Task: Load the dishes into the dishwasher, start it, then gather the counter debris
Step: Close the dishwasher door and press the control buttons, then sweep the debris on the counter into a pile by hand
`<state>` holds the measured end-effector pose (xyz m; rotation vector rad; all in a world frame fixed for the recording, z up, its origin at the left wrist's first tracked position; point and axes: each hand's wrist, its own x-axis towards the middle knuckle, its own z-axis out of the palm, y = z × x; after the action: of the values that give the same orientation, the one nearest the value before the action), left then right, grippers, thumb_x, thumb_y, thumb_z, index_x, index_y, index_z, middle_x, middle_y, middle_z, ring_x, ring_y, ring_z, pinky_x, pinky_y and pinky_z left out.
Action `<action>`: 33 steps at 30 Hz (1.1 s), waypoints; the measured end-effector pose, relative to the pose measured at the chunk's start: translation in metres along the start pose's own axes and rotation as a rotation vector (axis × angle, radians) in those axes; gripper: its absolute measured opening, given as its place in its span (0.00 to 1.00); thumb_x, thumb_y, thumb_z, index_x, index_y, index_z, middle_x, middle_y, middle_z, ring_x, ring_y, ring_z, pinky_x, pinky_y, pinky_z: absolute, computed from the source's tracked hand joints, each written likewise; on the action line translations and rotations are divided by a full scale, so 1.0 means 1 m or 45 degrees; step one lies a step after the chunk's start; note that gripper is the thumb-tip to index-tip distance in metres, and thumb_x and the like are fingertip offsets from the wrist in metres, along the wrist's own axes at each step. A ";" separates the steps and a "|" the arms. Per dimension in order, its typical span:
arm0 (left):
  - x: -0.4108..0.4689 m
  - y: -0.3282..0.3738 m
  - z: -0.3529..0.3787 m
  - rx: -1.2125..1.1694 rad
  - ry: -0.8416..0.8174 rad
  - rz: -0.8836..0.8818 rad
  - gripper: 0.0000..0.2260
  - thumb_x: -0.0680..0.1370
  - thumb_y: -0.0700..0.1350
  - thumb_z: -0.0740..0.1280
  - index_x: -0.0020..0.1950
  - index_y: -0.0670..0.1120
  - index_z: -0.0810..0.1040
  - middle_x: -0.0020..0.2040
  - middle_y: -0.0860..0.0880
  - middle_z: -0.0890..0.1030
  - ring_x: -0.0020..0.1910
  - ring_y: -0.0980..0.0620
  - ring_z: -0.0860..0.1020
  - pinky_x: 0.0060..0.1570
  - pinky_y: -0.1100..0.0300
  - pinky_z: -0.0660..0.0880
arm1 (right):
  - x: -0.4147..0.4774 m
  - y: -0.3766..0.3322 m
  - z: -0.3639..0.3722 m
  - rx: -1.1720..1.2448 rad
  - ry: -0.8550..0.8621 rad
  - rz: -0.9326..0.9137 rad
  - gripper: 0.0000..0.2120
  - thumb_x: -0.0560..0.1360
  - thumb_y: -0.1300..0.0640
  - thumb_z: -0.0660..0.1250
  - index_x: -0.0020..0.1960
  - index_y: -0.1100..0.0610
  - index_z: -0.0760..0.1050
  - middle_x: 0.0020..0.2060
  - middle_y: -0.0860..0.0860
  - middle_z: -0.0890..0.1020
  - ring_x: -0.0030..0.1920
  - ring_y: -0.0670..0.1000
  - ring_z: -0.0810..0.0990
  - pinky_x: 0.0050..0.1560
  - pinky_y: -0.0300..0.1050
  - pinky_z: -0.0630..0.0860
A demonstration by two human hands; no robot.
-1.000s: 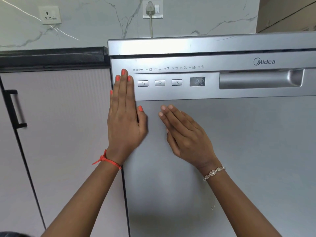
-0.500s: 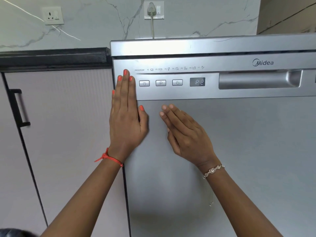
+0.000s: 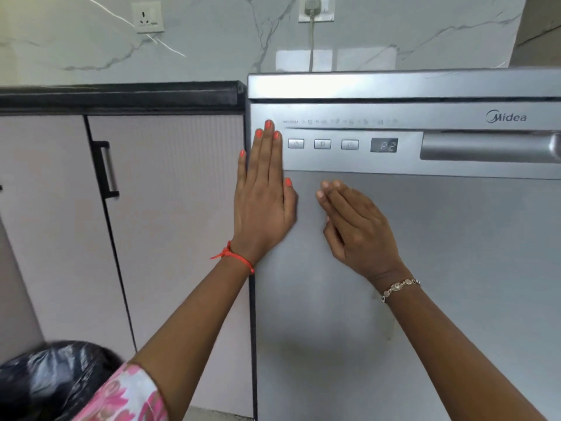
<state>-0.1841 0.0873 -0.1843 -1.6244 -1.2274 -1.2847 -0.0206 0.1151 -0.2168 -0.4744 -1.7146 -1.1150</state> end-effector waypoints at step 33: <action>0.231 -0.012 -0.228 -0.130 -1.433 -0.584 0.23 0.79 0.50 0.60 0.72 0.44 0.61 0.73 0.46 0.63 0.74 0.48 0.57 0.73 0.55 0.50 | 0.344 0.049 -0.098 0.893 -1.759 0.626 0.16 0.80 0.51 0.55 0.57 0.60 0.75 0.53 0.55 0.80 0.52 0.54 0.79 0.52 0.45 0.73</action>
<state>-0.2494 -0.0640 0.0954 -2.3238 -2.3138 -0.5875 -0.0804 -0.0060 0.1175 -1.2614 -2.6978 0.4085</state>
